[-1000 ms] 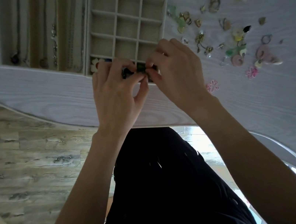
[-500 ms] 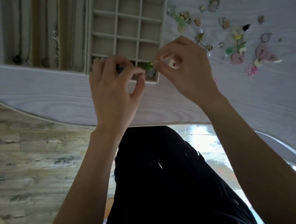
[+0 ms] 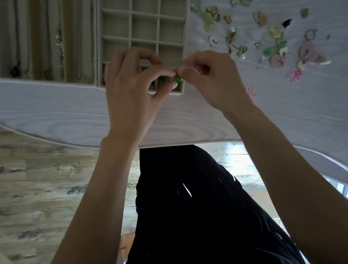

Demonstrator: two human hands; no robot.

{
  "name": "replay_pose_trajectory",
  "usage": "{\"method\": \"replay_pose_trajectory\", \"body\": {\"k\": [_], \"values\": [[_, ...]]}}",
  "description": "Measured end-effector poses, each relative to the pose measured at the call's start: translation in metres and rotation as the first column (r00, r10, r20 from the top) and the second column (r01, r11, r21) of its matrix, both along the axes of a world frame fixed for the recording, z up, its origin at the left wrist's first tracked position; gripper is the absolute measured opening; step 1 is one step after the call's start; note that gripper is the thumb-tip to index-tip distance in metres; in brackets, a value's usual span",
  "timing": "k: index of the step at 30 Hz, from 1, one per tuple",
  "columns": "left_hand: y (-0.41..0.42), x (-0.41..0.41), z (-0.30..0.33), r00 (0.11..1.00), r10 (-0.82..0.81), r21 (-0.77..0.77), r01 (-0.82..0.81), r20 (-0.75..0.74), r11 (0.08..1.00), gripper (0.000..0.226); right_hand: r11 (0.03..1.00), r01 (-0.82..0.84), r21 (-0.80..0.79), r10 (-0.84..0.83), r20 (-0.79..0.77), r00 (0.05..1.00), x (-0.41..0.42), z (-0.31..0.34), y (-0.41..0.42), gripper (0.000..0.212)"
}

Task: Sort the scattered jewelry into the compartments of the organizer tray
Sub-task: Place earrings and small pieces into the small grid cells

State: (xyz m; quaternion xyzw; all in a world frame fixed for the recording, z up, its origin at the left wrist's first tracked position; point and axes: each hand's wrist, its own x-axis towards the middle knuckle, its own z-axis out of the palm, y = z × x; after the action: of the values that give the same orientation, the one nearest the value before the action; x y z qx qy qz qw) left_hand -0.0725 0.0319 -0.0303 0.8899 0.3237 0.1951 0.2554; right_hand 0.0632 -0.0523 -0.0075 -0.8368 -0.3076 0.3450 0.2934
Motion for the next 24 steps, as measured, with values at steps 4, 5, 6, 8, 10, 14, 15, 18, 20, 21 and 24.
{"method": "replay_pose_trajectory", "body": {"k": [4, 5, 6, 8, 10, 14, 15, 18, 20, 21, 24], "values": [[-0.002, 0.003, 0.001, 1.0, 0.001, 0.013, -0.001, 0.015, 1.0, 0.019, 0.997, -0.049, -0.057, 0.054, 0.083, 0.995, 0.001, 0.003, 0.005, 0.017], [-0.003, 0.004, 0.001, 1.0, 0.005, 0.002, -0.005, 0.016, 1.0, 0.02, 0.995, -0.077, -0.064, 0.084, 0.115, 0.99, 0.001, 0.005, 0.005, 0.018], [-0.003, 0.005, 0.001, 1.0, 0.015, -0.014, -0.015, 0.017, 1.0, 0.02, 0.993, -0.1, -0.057, 0.107, 0.138, 0.985, 0.002, 0.008, 0.004, 0.019], [-0.003, 0.006, 0.0, 0.999, 0.046, -0.054, -0.046, 0.016, 0.998, 0.02, 0.989, -0.144, -0.023, 0.146, 0.182, 0.972, 0.001, 0.012, 0.001, 0.017], [-0.003, 0.006, -0.001, 0.999, 0.052, -0.072, -0.052, 0.002, 0.996, 0.02, 0.981, -0.193, -0.003, 0.188, 0.247, 0.951, -0.001, 0.013, -0.003, 0.014], [-0.003, 0.007, 0.002, 0.999, 0.035, -0.029, -0.036, -0.036, 0.999, 0.014, 0.972, -0.233, -0.029, 0.23, 0.306, 0.924, -0.002, 0.012, 0.001, 0.01], [-0.004, 0.006, 0.003, 0.998, 0.047, -0.013, -0.048, -0.038, 0.999, 0.012, 0.966, -0.254, -0.046, 0.255, 0.33, 0.909, -0.001, 0.012, 0.003, 0.01], [-0.009, 0.0, 0.009, 0.996, 0.081, 0.055, -0.08, -0.027, 0.995, 0.01, 0.939, -0.325, -0.108, 0.34, 0.419, 0.842, -0.001, 0.014, 0.006, 0.013], [-0.014, -0.004, 0.012, 0.997, 0.076, 0.082, -0.074, -0.016, 0.994, 0.011, 0.926, -0.358, -0.118, 0.367, 0.503, 0.783, -0.004, 0.016, 0.007, 0.014], [-0.017, -0.006, 0.013, 0.998, 0.066, 0.084, -0.064, -0.022, 0.994, 0.011, 0.924, -0.366, -0.111, 0.363, 0.557, 0.747, -0.006, 0.016, 0.006, 0.014], [-0.024, -0.008, 0.01, 0.996, 0.044, 0.084, -0.037, -0.074, 0.996, 0.012, 0.931, -0.35, -0.107, 0.329, 0.664, 0.672, -0.013, 0.015, 0.006, 0.012]]}}
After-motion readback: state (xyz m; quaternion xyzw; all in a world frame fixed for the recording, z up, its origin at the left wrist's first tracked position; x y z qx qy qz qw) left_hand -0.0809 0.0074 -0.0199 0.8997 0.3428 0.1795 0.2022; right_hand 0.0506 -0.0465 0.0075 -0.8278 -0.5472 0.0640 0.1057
